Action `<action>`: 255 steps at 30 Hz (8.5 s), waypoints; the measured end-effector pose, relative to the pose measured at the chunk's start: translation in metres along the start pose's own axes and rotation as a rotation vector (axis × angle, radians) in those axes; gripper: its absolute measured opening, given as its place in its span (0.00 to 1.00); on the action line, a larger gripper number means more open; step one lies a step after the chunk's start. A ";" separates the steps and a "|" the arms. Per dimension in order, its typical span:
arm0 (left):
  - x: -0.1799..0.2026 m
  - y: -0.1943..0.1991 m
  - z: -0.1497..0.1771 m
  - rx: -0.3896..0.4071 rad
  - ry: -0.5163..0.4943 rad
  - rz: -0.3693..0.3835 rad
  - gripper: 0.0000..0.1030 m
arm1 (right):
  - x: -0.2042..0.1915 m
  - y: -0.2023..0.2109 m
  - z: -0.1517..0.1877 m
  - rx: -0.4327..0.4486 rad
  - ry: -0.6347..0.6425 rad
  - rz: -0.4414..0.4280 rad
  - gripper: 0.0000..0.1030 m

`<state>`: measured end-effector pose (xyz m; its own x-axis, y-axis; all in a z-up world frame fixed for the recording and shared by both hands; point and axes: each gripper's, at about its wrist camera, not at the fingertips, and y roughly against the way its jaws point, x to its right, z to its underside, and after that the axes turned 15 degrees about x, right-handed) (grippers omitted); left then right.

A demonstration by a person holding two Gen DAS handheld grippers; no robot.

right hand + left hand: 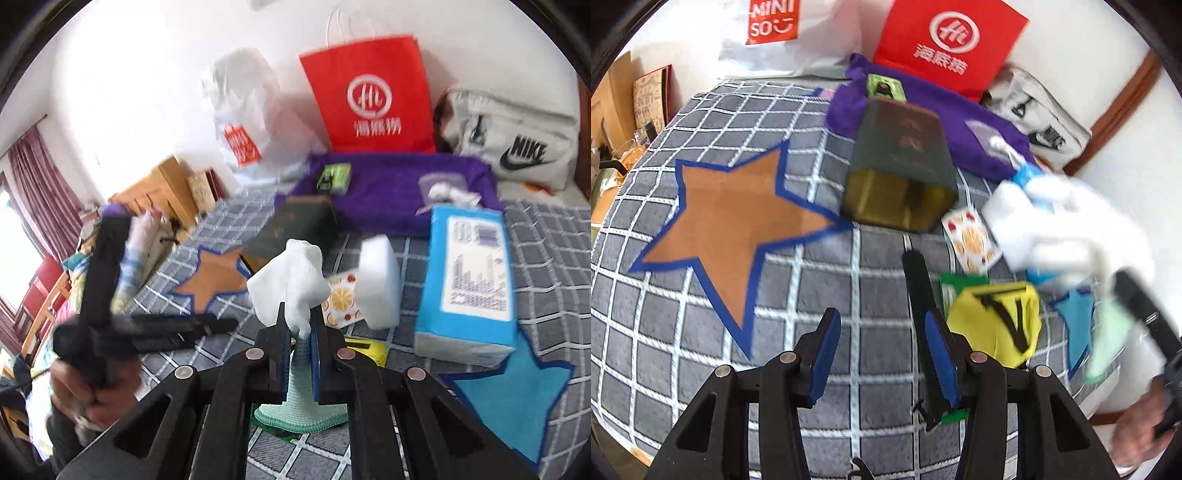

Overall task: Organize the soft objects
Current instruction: 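Move the right gripper back and grasp the white glove with green cuff, then carry the white glove with the right gripper toward the purple towel, then lower the glove onto the towel beside the mesh bag and open the right gripper, then grasp the white sponge block with the right gripper while the left grasps the yellow pouch, then carry the sponge block and yellow pouch with both grippers onto the purple towel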

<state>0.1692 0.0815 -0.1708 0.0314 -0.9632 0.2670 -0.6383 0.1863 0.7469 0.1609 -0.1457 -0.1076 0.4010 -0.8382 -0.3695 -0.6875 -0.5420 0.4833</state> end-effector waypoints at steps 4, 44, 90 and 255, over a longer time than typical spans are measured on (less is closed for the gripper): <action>0.013 -0.010 0.013 -0.017 -0.074 -0.060 0.44 | 0.003 0.027 0.002 0.038 -0.006 0.041 0.09; 0.052 -0.009 0.046 -0.058 -0.211 -0.148 0.57 | 0.096 0.055 0.094 -0.105 -0.091 0.253 0.13; 0.039 0.044 -0.067 0.181 -0.061 -0.095 0.19 | 0.059 0.067 -0.033 0.075 -0.007 0.197 0.09; 0.085 -0.029 0.022 -0.025 -0.120 -0.049 0.27 | 0.113 0.053 0.081 -0.151 -0.208 0.139 0.52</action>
<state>0.1735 -0.0100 -0.1837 -0.0317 -0.9872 0.1563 -0.6189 0.1421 0.7725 0.1208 -0.2642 -0.1885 0.1661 -0.8831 -0.4387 -0.6232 -0.4388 0.6474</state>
